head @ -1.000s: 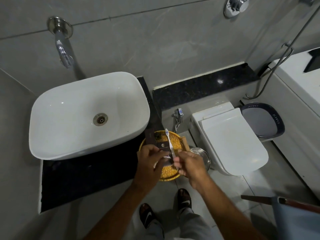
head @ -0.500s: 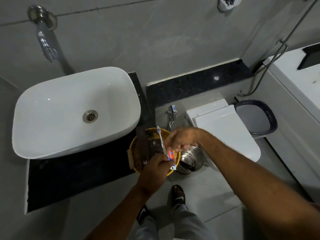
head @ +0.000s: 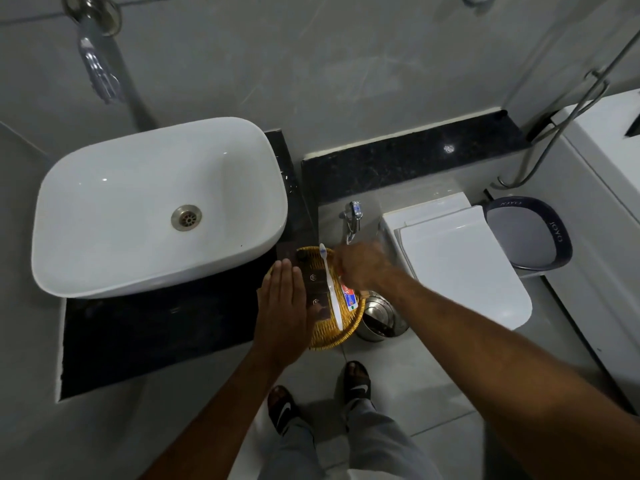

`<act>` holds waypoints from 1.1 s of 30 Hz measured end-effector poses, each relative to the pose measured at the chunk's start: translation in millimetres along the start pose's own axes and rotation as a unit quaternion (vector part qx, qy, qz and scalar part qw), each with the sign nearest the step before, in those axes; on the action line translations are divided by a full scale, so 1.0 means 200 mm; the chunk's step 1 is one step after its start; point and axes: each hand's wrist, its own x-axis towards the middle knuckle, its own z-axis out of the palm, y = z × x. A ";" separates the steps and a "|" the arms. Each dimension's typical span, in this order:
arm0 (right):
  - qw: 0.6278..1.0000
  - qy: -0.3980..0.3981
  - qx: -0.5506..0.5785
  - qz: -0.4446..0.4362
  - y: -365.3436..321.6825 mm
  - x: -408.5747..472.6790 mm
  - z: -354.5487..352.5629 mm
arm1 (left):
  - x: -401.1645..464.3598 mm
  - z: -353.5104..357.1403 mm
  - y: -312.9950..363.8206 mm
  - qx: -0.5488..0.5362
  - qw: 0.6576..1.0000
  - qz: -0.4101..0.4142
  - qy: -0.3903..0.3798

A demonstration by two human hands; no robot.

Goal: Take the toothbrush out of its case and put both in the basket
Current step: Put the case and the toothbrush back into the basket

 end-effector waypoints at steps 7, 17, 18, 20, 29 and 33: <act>1.000 0.018 0.020 0.017 0.04 0.03 0.10 | 0.00 0.00 -0.02 -0.005 1.000 -0.004 -0.014; 0.999 0.005 0.021 0.027 0.03 0.05 0.11 | -0.04 -0.04 -0.03 -0.023 1.000 0.002 -0.012; 0.999 0.007 0.013 0.029 0.02 0.04 0.11 | -0.04 -0.04 -0.04 -0.027 1.000 0.000 -0.016; 0.999 0.016 -0.006 0.034 0.01 0.03 0.11 | -0.04 -0.04 -0.04 -0.032 0.999 0.000 -0.019; 0.998 0.035 -0.046 0.009 0.02 0.02 0.14 | -0.03 -0.07 -0.03 -0.032 0.999 0.011 -0.022; 0.997 0.063 -0.036 0.000 0.02 0.01 0.14 | -0.02 -0.07 -0.03 -0.026 0.999 0.015 -0.014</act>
